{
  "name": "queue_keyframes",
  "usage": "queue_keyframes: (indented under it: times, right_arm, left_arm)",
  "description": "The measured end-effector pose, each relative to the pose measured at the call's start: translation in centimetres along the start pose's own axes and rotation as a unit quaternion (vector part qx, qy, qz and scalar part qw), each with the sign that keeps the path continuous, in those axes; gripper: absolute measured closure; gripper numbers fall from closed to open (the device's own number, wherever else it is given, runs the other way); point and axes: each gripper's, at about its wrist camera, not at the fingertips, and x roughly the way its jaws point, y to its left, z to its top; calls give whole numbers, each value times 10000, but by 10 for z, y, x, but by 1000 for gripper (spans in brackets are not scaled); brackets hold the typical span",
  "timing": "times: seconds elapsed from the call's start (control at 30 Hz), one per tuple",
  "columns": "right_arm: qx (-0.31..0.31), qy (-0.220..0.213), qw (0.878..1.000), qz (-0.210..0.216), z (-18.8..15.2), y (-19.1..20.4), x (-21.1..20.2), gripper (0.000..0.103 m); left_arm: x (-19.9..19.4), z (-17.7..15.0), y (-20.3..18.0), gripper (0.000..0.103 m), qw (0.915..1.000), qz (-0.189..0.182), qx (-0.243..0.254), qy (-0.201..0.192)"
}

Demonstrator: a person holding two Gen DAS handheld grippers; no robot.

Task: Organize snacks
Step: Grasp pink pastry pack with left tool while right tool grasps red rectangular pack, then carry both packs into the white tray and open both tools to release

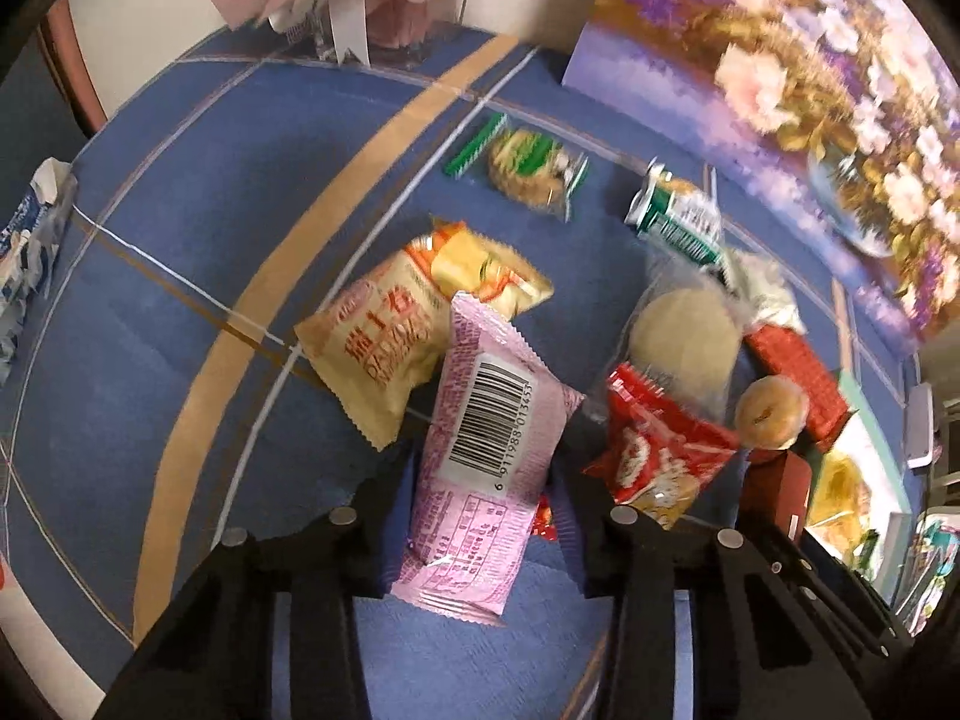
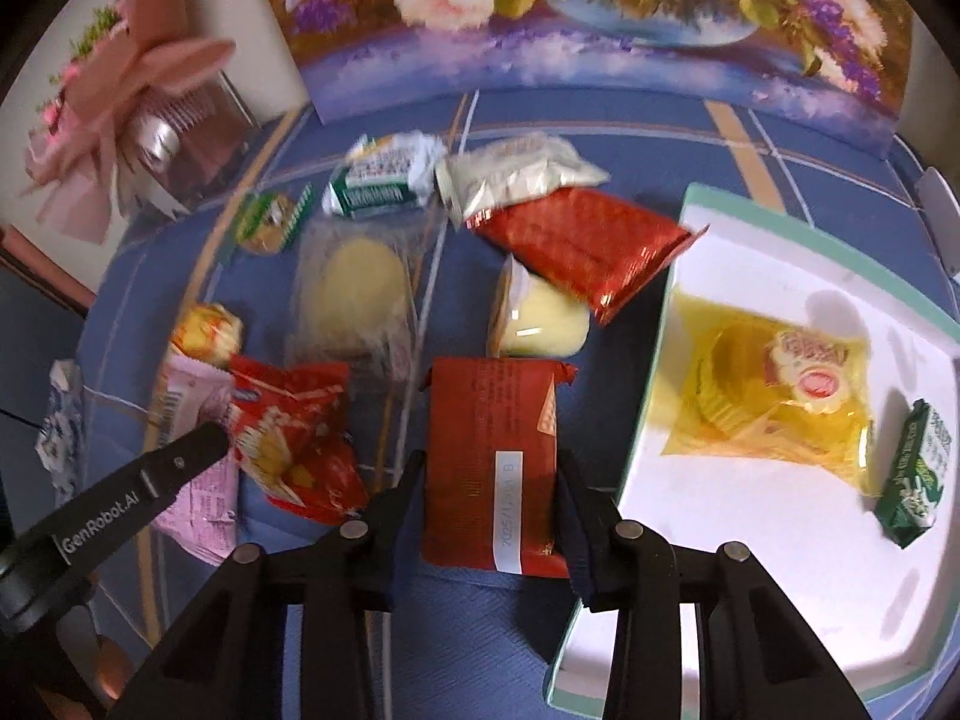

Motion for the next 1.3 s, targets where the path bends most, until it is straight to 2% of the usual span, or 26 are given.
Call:
queue_keyframes:
  times: [0.17,0.23,0.33,0.67,0.9,1.07,1.3]
  right_arm:
    - [37,-300,9995,-20,9,-1,-32,61]
    - [79,-287,9996,32,10,-3,-44,61]
    - [123,-399,9991,-119,10,-4,-57,61]
    - [761,-834,9930,-340,8,-52,-92,61]
    - [1302,-968,9838,-758,1,-105,-108,61]
    - [1691,-935,9776,-833,-6,-141,-113,61]
    - [1913,-991,9726,-871,-18,-169,-125,61]
  left_arm:
    - [-32,5,-1,60,9991,-148,-29,-390]
    - [-45,7,-3,60,9982,-196,-26,-566]
    - [-61,6,-4,60,9968,-282,-24,-744]
    - [-90,-2,-37,60,9925,-595,243,-1040]
    - [-96,-18,-83,60,9881,-859,754,-1029]
    - [-95,-35,-121,60,9828,-999,1226,-956]
    - [-89,-65,-175,60,9703,-1106,2000,-790]
